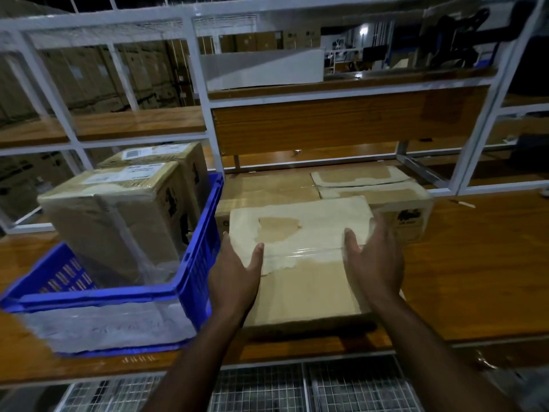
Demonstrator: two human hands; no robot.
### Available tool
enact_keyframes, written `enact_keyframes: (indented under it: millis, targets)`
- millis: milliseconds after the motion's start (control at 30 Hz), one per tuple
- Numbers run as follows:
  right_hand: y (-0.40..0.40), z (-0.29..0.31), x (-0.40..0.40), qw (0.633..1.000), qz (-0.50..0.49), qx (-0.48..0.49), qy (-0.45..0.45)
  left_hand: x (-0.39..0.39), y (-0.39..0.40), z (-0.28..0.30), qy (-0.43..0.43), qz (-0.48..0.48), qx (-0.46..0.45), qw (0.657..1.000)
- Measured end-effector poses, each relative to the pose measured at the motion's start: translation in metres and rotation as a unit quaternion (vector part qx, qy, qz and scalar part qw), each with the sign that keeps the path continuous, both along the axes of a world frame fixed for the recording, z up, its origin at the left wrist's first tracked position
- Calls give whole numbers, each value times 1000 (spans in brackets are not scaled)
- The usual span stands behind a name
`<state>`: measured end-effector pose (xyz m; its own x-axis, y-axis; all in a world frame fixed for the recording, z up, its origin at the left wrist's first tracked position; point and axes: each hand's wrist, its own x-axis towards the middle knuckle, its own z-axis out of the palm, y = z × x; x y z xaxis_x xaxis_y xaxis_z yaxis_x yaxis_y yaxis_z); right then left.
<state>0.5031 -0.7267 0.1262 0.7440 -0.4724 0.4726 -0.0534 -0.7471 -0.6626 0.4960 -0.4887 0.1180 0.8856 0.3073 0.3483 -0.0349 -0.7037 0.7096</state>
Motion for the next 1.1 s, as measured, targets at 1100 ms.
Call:
enact_keyframes:
  millis: [1100]
  targets:
    - [37,65,4,952,54,-300,22,-23,-9,72,8,-125,257,958]
